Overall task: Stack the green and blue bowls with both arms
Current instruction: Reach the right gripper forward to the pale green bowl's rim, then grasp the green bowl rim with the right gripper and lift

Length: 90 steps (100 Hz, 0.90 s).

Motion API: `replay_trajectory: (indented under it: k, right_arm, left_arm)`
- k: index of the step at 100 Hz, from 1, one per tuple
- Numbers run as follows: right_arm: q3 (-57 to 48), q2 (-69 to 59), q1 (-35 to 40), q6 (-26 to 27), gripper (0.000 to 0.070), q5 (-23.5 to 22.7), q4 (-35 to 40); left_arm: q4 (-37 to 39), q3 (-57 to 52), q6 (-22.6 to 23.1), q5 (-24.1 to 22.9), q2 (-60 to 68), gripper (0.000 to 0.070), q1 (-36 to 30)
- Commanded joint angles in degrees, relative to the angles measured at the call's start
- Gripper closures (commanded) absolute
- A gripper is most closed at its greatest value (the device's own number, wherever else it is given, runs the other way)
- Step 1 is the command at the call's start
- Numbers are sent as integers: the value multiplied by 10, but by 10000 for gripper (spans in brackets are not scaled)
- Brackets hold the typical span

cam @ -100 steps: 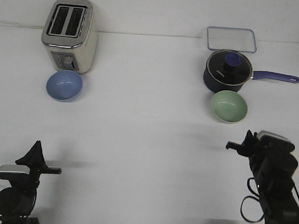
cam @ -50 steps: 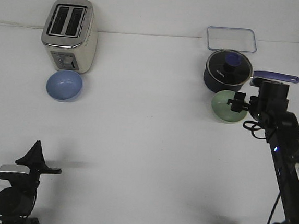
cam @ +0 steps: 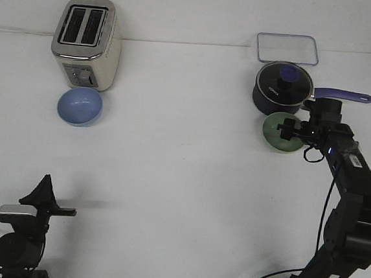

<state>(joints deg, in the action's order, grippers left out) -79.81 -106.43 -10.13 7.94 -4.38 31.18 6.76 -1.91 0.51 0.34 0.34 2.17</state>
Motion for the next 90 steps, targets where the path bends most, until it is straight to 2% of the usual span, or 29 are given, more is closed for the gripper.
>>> replay_trajectory:
  k: [1, 7, 17, 36, 55, 76, 90]
  right_arm:
    - [-13, -15, 0, -6, 409, -2, -11]
    - [-13, -16, 0, -9, 551, -3, -12]
    - [-13, -16, 0, -25, 700, -4, -9]
    - [-13, 2, -5, -42, 700, -9, 21]
    - [-13, 86, -5, -35, 700, -54, 54]
    - [-7, 210, 18, -28, 700, -149, 119]
    - [38, 296, 68, -23, 700, -153, 135]
  left_arm:
    - [6, 11, 3, 1, -1, 685, 1]
    - [6, 11, 3, 1, -1, 685, 1]
    - [6, 11, 3, 1, -1, 685, 1]
    - [6, 11, 3, 1, -1, 685, 1]
    - [6, 11, 3, 1, -1, 685, 1]
    - [6, 11, 3, 1, -1, 685, 1]
    - [6, 11, 3, 1, -1, 685, 0]
